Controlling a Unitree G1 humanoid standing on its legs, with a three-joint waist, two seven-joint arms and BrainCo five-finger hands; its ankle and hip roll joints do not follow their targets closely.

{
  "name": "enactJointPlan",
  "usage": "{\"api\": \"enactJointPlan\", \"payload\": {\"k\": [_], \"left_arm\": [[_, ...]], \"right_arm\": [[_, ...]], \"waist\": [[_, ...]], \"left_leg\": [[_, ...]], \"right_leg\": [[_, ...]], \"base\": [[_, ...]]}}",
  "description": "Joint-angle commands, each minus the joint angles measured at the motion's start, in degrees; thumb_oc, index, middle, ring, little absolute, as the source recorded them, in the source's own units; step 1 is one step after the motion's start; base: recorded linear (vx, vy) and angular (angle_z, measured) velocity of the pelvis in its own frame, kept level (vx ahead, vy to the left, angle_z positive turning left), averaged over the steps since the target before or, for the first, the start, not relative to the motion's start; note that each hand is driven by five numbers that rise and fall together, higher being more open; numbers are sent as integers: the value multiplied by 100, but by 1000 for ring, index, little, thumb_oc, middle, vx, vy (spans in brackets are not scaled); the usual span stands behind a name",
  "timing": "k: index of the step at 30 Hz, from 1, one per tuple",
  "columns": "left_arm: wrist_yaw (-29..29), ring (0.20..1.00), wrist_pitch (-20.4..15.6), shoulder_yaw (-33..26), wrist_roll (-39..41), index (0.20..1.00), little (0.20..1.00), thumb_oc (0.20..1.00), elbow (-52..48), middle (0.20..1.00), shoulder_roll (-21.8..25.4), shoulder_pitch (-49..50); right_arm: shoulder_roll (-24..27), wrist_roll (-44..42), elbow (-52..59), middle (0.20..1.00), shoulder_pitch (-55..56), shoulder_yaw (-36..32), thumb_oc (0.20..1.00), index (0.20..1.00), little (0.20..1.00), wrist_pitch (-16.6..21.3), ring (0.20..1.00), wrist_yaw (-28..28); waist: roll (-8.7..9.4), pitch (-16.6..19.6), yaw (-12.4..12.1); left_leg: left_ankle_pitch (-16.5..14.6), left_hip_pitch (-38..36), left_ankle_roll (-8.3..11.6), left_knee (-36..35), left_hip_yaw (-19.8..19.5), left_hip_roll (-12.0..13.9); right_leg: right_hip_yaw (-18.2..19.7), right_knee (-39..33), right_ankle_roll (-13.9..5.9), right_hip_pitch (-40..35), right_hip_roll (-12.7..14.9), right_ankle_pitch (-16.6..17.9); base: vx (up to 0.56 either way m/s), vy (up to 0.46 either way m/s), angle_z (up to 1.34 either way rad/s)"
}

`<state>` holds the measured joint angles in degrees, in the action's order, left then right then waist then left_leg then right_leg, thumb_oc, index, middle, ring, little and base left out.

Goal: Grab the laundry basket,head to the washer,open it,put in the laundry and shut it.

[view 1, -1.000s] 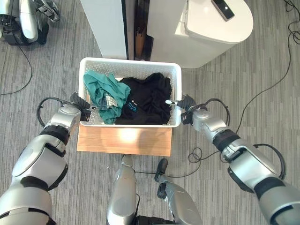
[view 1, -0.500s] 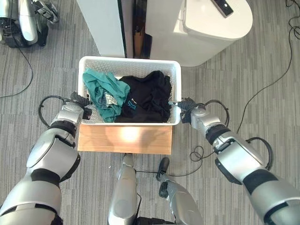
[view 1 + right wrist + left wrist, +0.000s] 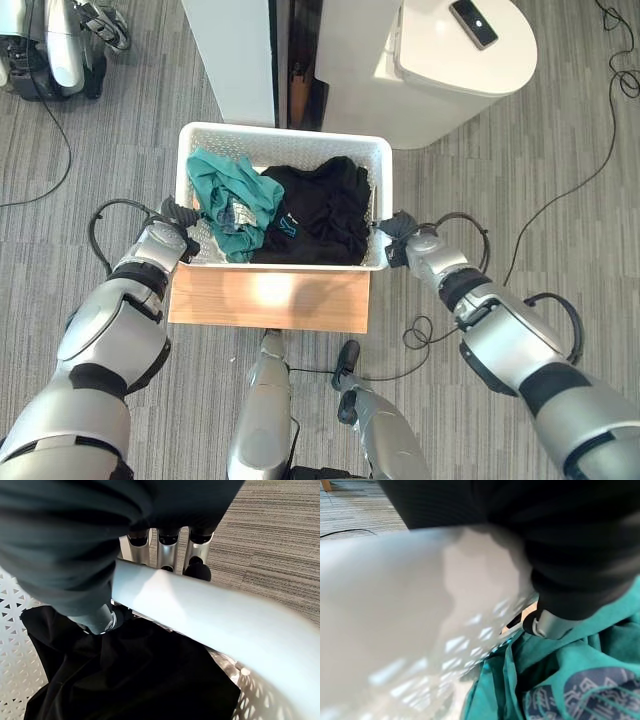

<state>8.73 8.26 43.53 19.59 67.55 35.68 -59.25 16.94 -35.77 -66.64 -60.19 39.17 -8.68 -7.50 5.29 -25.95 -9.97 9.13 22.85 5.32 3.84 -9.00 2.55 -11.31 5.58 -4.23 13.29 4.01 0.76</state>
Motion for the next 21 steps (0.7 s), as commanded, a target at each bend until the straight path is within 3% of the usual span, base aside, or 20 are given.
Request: {"api": "enactJointPlan", "payload": {"k": [1, 6, 7, 9, 10, 13, 17, 21], "left_arm": [[-8, 200, -233, -233, -305, 200, 200, 200, -913, 200, -113, 490], [-7, 200, -263, -959, -371, 200, 200, 200, -2426, 200, 353, 1412], [-22, 200, -277, -1128, -376, 200, 200, 200, -2623, 200, 400, 1601], [-91, 200, -313, -1451, -361, 200, 200, 200, -2889, 200, 499, 1966], [-109, 200, -327, -1617, -359, 200, 200, 200, -3022, 200, 539, 2132], [-277, 200, -306, -2101, -395, 200, 200, 200, -3640, 200, 764, 2856], [-655, 200, -174, -2628, -440, 200, 200, 200, -4214, 200, 957, 4000], [-903, 200, -105, -3115, -415, 200, 200, 200, -4525, 200, 904, 4940]], "right_arm": [[598, -35, 1234, 200, 555, -404, 200, 200, 200, 161, 200, 34], [1491, 238, 3216, 200, 1861, -1178, 200, 200, 200, 207, 200, 45], [1652, 307, 3514, 200, 2141, -1355, 200, 200, 200, 214, 200, 97], [1894, 389, 3866, 200, 2516, -1646, 200, 200, 200, 240, 200, 198], [2000, 489, 3977, 200, 2715, -1792, 200, 200, 200, 217, 200, 268], [2259, 740, 4367, 200, 3516, -2291, 200, 200, 200, 147, 200, 516], [2257, 1003, 4446, 200, 4238, -2613, 200, 200, 200, 27, 200, 864], [2112, 1299, 4359, 200, 4616, -2777, 200, 200, 200, -35, 200, 1080]], "waist": [[69, -238, 103], [-22, -100, 302], [-56, -98, 339], [-115, -55, 434], [-151, -35, 466], [-287, 169, 371], [-299, 648, 190], [-216, 1078, -88]], "left_leg": [[-996, -106, -328, 720, 206, -90], [-1321, -380, -553, 928, 459, -336], [-1399, -448, -602, 962, 532, -382], [-1457, -534, -663, 989, 802, -405], [-1475, -580, -678, 1001, 913, -332], [-1537, -871, -745, 953, 1366, -78], [-1493, -1262, -848, 692, 1921, 95], [-1432, -1420, -875, 415, 2487, 59]], "right_leg": [[196, -389, -171, -62, 493, 503], [575, -237, -338, -82, 726, 713], [681, -231, -385, -66, 772, 857], [882, -264, -569, 114, 965, 1508], [825, -236, -579, 171, 1034, 1572], [337, 231, -495, -96, 1035, 923], [-130, 869, -411, -669, 988, 308], [-354, 950, -500, -1399, 992, 141]], "base": [[37, 134, -3], [0, 229, -21], [-83, 301, -33], [-121, 258, -55], [-118, 210, -106], [-63, 175, -83], [-52, 105, -100], [-136, 30, -122]]}}
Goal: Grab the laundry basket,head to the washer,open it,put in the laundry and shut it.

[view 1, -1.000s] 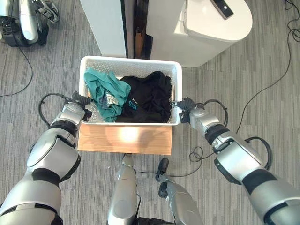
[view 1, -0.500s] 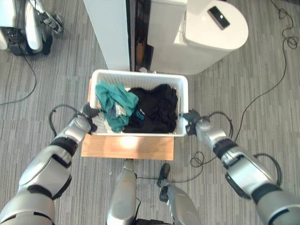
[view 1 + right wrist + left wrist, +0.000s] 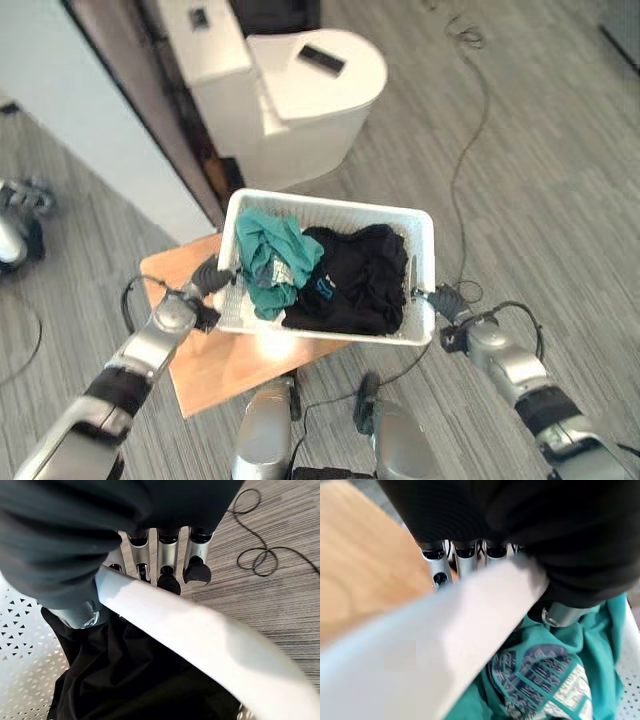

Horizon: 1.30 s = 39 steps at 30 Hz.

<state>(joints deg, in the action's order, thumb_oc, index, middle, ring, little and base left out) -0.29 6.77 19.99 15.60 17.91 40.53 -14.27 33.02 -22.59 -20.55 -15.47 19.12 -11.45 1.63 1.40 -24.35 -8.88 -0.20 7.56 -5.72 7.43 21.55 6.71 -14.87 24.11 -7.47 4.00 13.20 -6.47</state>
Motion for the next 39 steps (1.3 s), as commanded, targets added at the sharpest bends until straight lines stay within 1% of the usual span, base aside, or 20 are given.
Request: {"api": "enactJointPlan", "payload": {"k": [1, 3, 6, 8, 10, 11, 12, 14, 16, 17, 18, 19, 21, 22, 23, 26, 27, 29, 34, 39], "left_arm": [[-59, 200, 71, -791, -8, 200, 200, 200, 431, 200, 369, 535], [-93, 200, 81, -785, -4, 200, 200, 200, 418, 200, 277, 613], [-136, 200, 70, -878, 70, 200, 200, 200, 390, 200, 185, 770], [-141, 200, 39, -847, 85, 200, 200, 200, 441, 200, 86, 740], [-113, 200, 9, -785, 131, 200, 200, 200, 528, 200, 4, 724], [-109, 200, 21, -723, 147, 200, 200, 200, 573, 200, -43, 681], [-83, 200, 5, -601, 169, 200, 200, 200, 684, 200, -109, 570], [-46, 200, 32, -468, 271, 200, 200, 200, 769, 200, -189, 426], [30, 200, 43, -318, 371, 200, 200, 200, 885, 200, -300, 312], [30, 200, 41, -319, 371, 200, 200, 200, 889, 200, -302, 306], [50, 200, 59, -308, 403, 200, 200, 200, 904, 200, -355, 289], [59, 200, 75, -267, 413, 200, 200, 200, 914, 200, -395, 247], [75, 200, 91, -258, 438, 200, 200, 200, 944, 200, -445, 214], [91, 200, 98, -264, 409, 200, 200, 200, 941, 200, -506, 155], [80, 200, 132, -216, 420, 200, 200, 200, 947, 200, -550, 75], [81, 200, 135, -118, 358, 200, 200, 200, 1027, 200, -628, -120], [88, 200, 91, -49, 294, 200, 200, 200, 1080, 200, -708, -250], [129, 200, 89, 104, 236, 200, 200, 200, 1096, 200, -754, -536], [135, 200, 58, 190, 202, 200, 200, 200, 1092, 200, -741, -684], [151, 200, 79, 377, 91, 200, 200, 200, 1278, 200, -723, -944]], "right_arm": [[507, 18, -251, 200, 201, -815, 200, 200, 200, 219, 200, 196], [498, 84, -283, 200, 295, -874, 200, 200, 200, 216, 200, 205], [513, 128, -281, 200, 408, -951, 200, 200, 200, 206, 200, 211], [524, 106, -243, 200, 510, -985, 200, 200, 200, 230, 200, 196], [586, 88, -282, 200, 528, -966, 200, 200, 200, 267, 200, 160], [605, 65, -308, 200, 496, -927, 200, 200, 200, 263, 200, 153], [622, -13, -396, 200, 426, -866, 200, 200, 200, 311, 200, 112], [680, -107, -445, 200, 276, -742, 200, 200, 200, 301, 200, 121], [648, -265, -536, 200, 60, -567, 200, 200, 200, 292, 200, 107], [650, -266, -540, 200, 52, -565, 200, 200, 200, 293, 200, 107], [554, -387, -566, 200, -80, -430, 200, 200, 200, 265, 200, 155], [504, -450, -608, 200, -151, -365, 200, 200, 200, 259, 200, 157], [479, -486, -647, 200, -226, -307, 200, 200, 200, 254, 200, 141], [422, -541, -681, 200, -313, -215, 200, 200, 200, 226, 200, 154], [443, -597, -657, 200, -268, -297, 200, 200, 200, 223, 200, 128], [442, -592, -576, 200, -122, -411, 200, 200, 200, 199, 200, 113], [424, -625, -453, 200, -9, -478, 200, 200, 200, 274, 200, 94], [469, -682, -417, 200, 78, -584, 200, 200, 200, 315, 200, 54], [446, -742, -502, 200, 46, -615, 200, 200, 200, 367, 200, 10], [479, -720, -545, 200, 84, -666, 200, 200, 200, 376, 200, -14]], "waist": [[202, 1012, -230], [242, 1130, -300], [185, 1193, -358], [136, 1211, -280], [26, 1199, -172], [-13, 1183, -139], [-76, 1117, -135], [-150, 985, -178], [-127, 806, -263], [-132, 812, -248], [-34, 750, -277], [32, 750, -261], [93, 783, -231], [140, 863, -198], [118, 936, -115], [89, 1053, -16], [52, 1127, 58], [11, 1133, 128], [-69, 1143, 157], [-44, 1151, 242]], "left_leg": [[-456, 134, 219, 8, -454, -370], [-343, 224, 257, -2, -254, -349], [-180, 336, 426, 126, 97, -63], [81, 392, 596, 180, 189, 210], [420, 414, 801, 67, 207, 417], [536, 421, 869, -11, 150, 448], [718, 426, 980, -143, -114, 459], [866, 543, 985, -277, -828, 316], [669, 624, 1001, -54, -2085, -159], [676, 646, 1000, -46, -2101, -159], [206, 450, 929, 440, -2711, -651], [-4, 417, 874, 741, -2699, -754], [-75, 406, 820, 995, -2671, -814], [-414, 120, 682, 1172, -2710, -873], [-508, -9, 631, 977, -2589, -846], [-485, -157, 627, 575, -2356, -782], [-433, -289, 625, 278, -2415, -875], [-336, -364, 650, 33, -2357, -854], [-216, -522, 673, -232, -2268, -760], [-140, -566, 749, -207, -2251, -628]], "right_leg": [[-14, -946, -184, -563, 54, 860], [2, -1106, -174, -759, -63, 721], [-110, -1704, -22, -942, -217, 287], [12, -1940, 152, -994, -457, 13], [93, -2142, 268, -1002, -700, -59], [114, -2205, 297, -996, -785, -64], [180, -2281, 346, -973, -903, -54], [219, -2303, 442, -856, -990, 68], [400, -2185, 551, -724, -1033, 171], [385, -2189, 551, -714, -1038, 179], [601, -2143, 574, -628, -1044, 278], [680, -2206, 572, -602, -1033, 366], [733, -2237, 579, -539, -1023, 441], [867, -2320, 571, -472, -1101, 500], [856, -2454, 520, -531, -1148, 522], [847, -2570, 483, -563, -1173, 589], [827, -2611, 466, -558, -1187, 667], [757, -2735, 474, -557, -1181, 747], [763, -2858, 472, -569, -1221, 810], [728, -2795, 526, -660, -1293, 699]], "base": [[-216, -57, -82], [-229, -137, -106], [-252, -226, -75], [-212, -365, -75], [-225, -313, -49], [-244, -263, -38], [-228, -227, -44], [-270, -193, -46], [-175, -169, -50], [-129, -186, -57], [-118, -163, -57], [-117, -163, -86], [-74, -76, -81], [-57, -93, -30], [-21, -67, -10], [18, 28, -32], [14, 39, -2], [-35, 21, -2], [-35, -1, 11], [5, -101, -8]]}}
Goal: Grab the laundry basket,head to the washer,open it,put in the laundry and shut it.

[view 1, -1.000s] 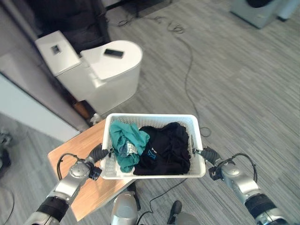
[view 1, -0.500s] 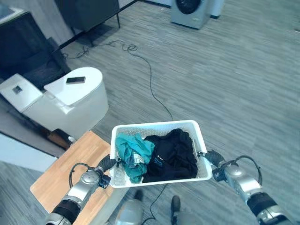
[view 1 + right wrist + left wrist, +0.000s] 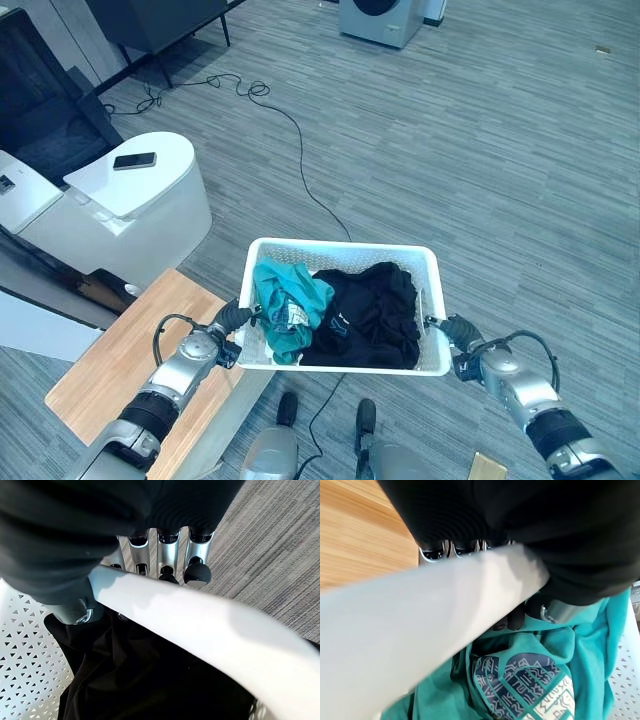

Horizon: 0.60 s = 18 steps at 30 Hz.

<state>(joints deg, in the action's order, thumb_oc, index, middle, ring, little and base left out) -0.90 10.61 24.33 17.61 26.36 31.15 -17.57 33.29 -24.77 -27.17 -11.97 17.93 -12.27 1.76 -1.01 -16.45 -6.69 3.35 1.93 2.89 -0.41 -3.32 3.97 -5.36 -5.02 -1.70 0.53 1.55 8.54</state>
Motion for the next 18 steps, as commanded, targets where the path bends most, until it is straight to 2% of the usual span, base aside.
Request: {"api": "enactJointPlan", "payload": {"k": [1, 2, 3, 4, 6, 7, 9, 11, 12, 15, 18], "left_arm": [[206, 200, -288, 24, -128, 200, 200, 200, 501, 200, 182, -730], [210, 200, -274, 70, -132, 200, 200, 200, 548, 200, 163, -795], [212, 200, -260, 103, -155, 200, 200, 200, 603, 200, 130, -894], [257, 200, -249, 149, -180, 200, 200, 200, 744, 200, 44, -1072], [257, 200, -252, 152, -179, 200, 200, 200, 750, 200, 40, -1081], [282, 200, -210, 196, -159, 200, 200, 200, 890, 200, -38, -1192], [289, 200, -220, 92, -206, 200, 200, 200, 894, 200, -11, -1202], [283, 200, -229, 71, -216, 200, 200, 200, 887, 200, 28, -1195], [304, 200, -262, 120, -227, 200, 200, 200, 1029, 200, 53, -1274], [303, 200, -277, 133, -204, 200, 200, 200, 1265, 200, 100, -1389], [301, 200, -268, 75, -183, 200, 200, 200, 1260, 200, 171, -1384]], "right_arm": [[482, -502, 98, 200, -260, -575, 200, 200, 200, 462, 200, -40], [498, -498, 71, 200, -250, -583, 200, 200, 200, 456, 200, -46], [525, -499, 55, 200, -237, -592, 200, 200, 200, 451, 200, -49], [609, -504, 32, 200, -241, -618, 200, 200, 200, 456, 200, -91], [612, -505, 31, 200, -243, -622, 200, 200, 200, 457, 200, -90], [644, -518, 15, 200, -301, -579, 200, 200, 200, 437, 200, -111], [649, -493, 139, 200, -320, -533, 200, 200, 200, 391, 200, -68], [636, -495, 236, 200, -308, -508, 200, 200, 200, 381, 200, -35], [589, -514, 275, 200, -339, -418, 200, 200, 200, 422, 200, -31], [414, -588, 39, 200, -602, -238, 200, 200, 200, 509, 200, -84], [144, -634, -88, 200, -781, -97, 200, 200, 200, 564, 200, -132]], "waist": [[218, 346, 52], [230, 324, 64], [271, 272, 76], [298, 117, 62], [276, 121, 71], [275, 54, 29], [244, 40, -120], [250, 76, -178], [198, 96, -312], [87, 135, -518], [86, 181, -671]], "left_leg": [[-511, 24, -70, 710, 242, -295], [-532, 68, -42, 909, 238, -246], [-400, 240, 10, 1363, 233, -149], [-40, 800, 21, 2480, 136, -34], [-69, 848, 26, 2550, 112, -18], [-30, 1135, -70, 2859, 112, -146], [-345, 1391, -162, 2667, 180, -536], [-390, 1405, -193, 2379, 253, -635], [-161, 1568, -200, 1893, 519, -670], [272, 1683, -186, 1257, 747, -771], [389, 1765, -180, 954, 1183, -797]], "right_leg": [[-209, 173, -19, -332, -161, -856], [-201, 211, 9, -351, -191, -897], [-161, 240, 49, -396, -209, -922], [-85, 260, 138, -507, -268, -912], [-98, 259, 141, -497, -290, -909], [-124, 218, 149, -577, -288, -904], [54, 207, 83, -701, -333, -981], [130, 236, 69, -718, -341, -1030], [237, 354, 101, -814, -459, -1160], [399, 577, 191, -979, -734, -1399], [539, 743, 260, -1202, -876, -1637]], "base": [[19, -153, 3], [7, -183, 8], [-15, -277, 10], [-24, -226, 10], [0, -106, -1], [72, -61, -19], [128, -25, -36], [185, -13, -73], [332, -45, -61], [329, -44, -56], [359, -8, -45]]}}
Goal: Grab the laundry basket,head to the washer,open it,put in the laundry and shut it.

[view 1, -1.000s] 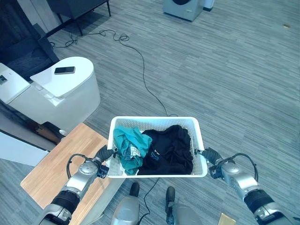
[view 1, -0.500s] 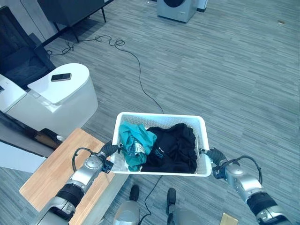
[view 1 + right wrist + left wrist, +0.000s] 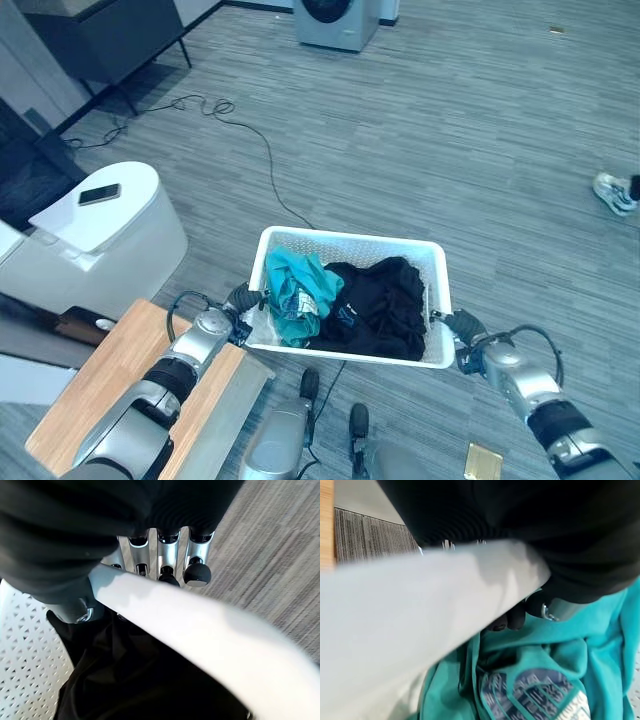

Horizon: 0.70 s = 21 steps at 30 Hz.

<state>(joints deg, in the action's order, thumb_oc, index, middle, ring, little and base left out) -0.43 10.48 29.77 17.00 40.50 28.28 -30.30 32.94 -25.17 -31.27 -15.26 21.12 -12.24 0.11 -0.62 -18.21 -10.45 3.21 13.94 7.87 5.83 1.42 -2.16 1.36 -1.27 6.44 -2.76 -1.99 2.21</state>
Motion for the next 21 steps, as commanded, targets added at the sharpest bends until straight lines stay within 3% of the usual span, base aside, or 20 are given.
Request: {"api": "enactJointPlan", "payload": {"k": [1, 2, 4, 5, 6, 7, 8, 9, 10, 11, 12, 14, 15, 16, 17, 18, 19, 21], "left_arm": [[253, 200, -262, -511, -124, 200, 200, 200, -160, 200, 475, -93], [264, 200, -285, -576, -107, 200, 200, 200, -187, 200, 517, -59], [268, 200, -276, -809, -78, 200, 200, 200, -348, 200, 690, 151], [253, 200, -276, -848, -99, 200, 200, 200, -440, 200, 746, 213], [252, 200, -274, -848, -99, 200, 200, 200, -444, 200, 750, 217], [234, 200, -280, -915, -115, 200, 200, 200, -550, 200, 818, 355], [209, 200, -260, -1024, -176, 200, 200, 200, -599, 200, 881, 509], [190, 200, -236, -1055, -202, 200, 200, 200, -662, 200, 886, 571], [190, 200, -234, -1056, -203, 200, 200, 200, -665, 200, 886, 574], [253, 200, -230, -990, -390, 200, 200, 200, -584, 200, 851, 425], [253, 200, -231, -988, -390, 200, 200, 200, -581, 200, 848, 421], [315, 200, -153, -974, -448, 200, 200, 200, -548, 200, 782, 281], [323, 200, -133, -915, -486, 200, 200, 200, -582, 200, 712, 174], [323, 200, -133, -916, -486, 200, 200, 200, -583, 200, 713, 175], [304, 200, -117, -728, -487, 200, 200, 200, -544, 200, 615, -21], [311, 200, -113, -622, -512, 200, 200, 200, -464, 200, 556, -132], [338, 200, -129, -549, -565, 200, 200, 200, -377, 200, 491, -285], [371, 200, -133, -526, -637, 200, 200, 200, -267, 200, 432, -331]], "right_arm": [[64, -584, 305, 200, -538, -348, 200, 200, 200, 569, 200, 21], [-48, -575, 300, 200, -598, -295, 200, 200, 200, 582, 200, 7], [-216, -524, 367, 200, -590, -205, 200, 200, 200, 530, 200, 91], [-320, -526, 422, 200, -545, -194, 200, 200, 200, 549, 200, 140], [-324, -525, 423, 200, -544, -194, 200, 200, 200, 549, 200, 140], [-428, -492, 491, 200, -479, -196, 200, 200, 200, 558, 200, 208], [-608, -358, 489, 200, -411, -229, 200, 200, 200, 519, 200, 326], [-630, -271, 564, 200, -352, -298, 200, 200, 200, 476, 200, 365], [-630, -270, 567, 200, -349, -298, 200, 200, 200, 474, 200, 364], [-594, -167, 660, 200, -248, -413, 200, 200, 200, 508, 200, 364], [-592, -166, 661, 200, -247, -414, 200, 200, 200, 507, 200, 364], [-525, -118, 765, 200, -181, -574, 200, 200, 200, 525, 200, 321], [-440, -119, 809, 200, -96, -731, 200, 200, 200, 536, 200, 260], [-440, -119, 810, 200, -96, -731, 200, 200, 200, 535, 200, 260], [-261, -188, 813, 200, 67, -944, 200, 200, 200, 532, 200, 199], [-173, -232, 833, 200, 122, -1033, 200, 200, 200, 532, 200, 173], [-84, -301, 826, 200, 152, -1100, 200, 200, 200, 541, 200, 135], [-27, -341, 840, 200, 203, -1186, 200, 200, 200, 521, 200, 128]], "waist": [[73, 375, -358], [122, 377, -423], [239, 530, -495], [381, 626, -547], [389, 631, -545], [574, 701, -617], [719, 738, -704], [692, 710, -623], [694, 714, -621], [603, 654, -319], [606, 649, -310], [373, 604, -4], [193, 570, 300], [194, 565, 313], [161, 561, 610], [170, 551, 774], [173, 518, 891], [102, 506, 990]], "left_leg": [[402, 609, -695, 346, 901, -161], [373, 700, -713, 482, 1070, -106], [200, 431, -1017, 346, 1105, -159], [77, 381, -1144, 384, 1071, -228], [73, 384, -1145, 387, 1073, -232], [-81, 386, -1251, 539, 1029, -315], [-340, 204, -1436, 600, 989, -415], [-419, 21, -1490, 584, 925, -391], [-420, 26, -1492, 585, 925, -394], [-666, -392, -1624, 531, 573, -375], [-668, -393, -1627, 534, 565, -385], [-774, -842, -1654, 370, 182, -309], [-869, -1259, -1600, 235, -143, -270], [-868, -1264, -1600, 236, -155, -275], [-987, -1570, -1461, 225, -500, -317], [-1114, -1743, -1375, 224, -732, -351], [-1299, -1926, -1288, 265, -931, -345], [-1507, -2242, -1188, 268, -1153, -241]], "right_leg": [[-57, 401, -549, -974, -553, -1062], [24, 443, -550, -1054, -538, -1086], [76, 612, -603, -1166, -517, -1239], [72, 803, -704, -1154, -445, -1177], [71, 808, -706, -1150, -440, -1184], [60, 1093, -919, -1109, -311, -866], [112, 2286, -1614, -772, -122, 153], [133, 2887, -1878, -529, -89, 584], [132, 2896, -1879, -522, -87, 579], [355, 3879, -1975, -105, -309, 1015], [345, 3888, -1976, -106, -302, 1006], [177, 4481, -1746, 791, -399, 409], [43, 4140, -1429, 1404, -127, 36], [32, 4142, -1429, 1396, -120, 31], [181, 3246, -1242, 1688, -73, -281], [246, 2443, -1233, 1646, 13, -317], [353, 1497, -1300, 1766, 189, -156], [133, 464, -1415, 2055, 559, 277]], "base": [[383, 6, -53], [457, 26, -50], [527, 57, -50], [377, 42, -52], [403, 32, -32], [585, 75, -20], [717, 84, -12], [530, 72, -20], [553, 55, 8], [418, 46, 21], [536, 84, 52], [443, 81, 86], [499, 61, 123], [689, -21, 133], [539, -128, 111], [767, -208, 120], [568, -205, 119], [665, -204, 130]]}}
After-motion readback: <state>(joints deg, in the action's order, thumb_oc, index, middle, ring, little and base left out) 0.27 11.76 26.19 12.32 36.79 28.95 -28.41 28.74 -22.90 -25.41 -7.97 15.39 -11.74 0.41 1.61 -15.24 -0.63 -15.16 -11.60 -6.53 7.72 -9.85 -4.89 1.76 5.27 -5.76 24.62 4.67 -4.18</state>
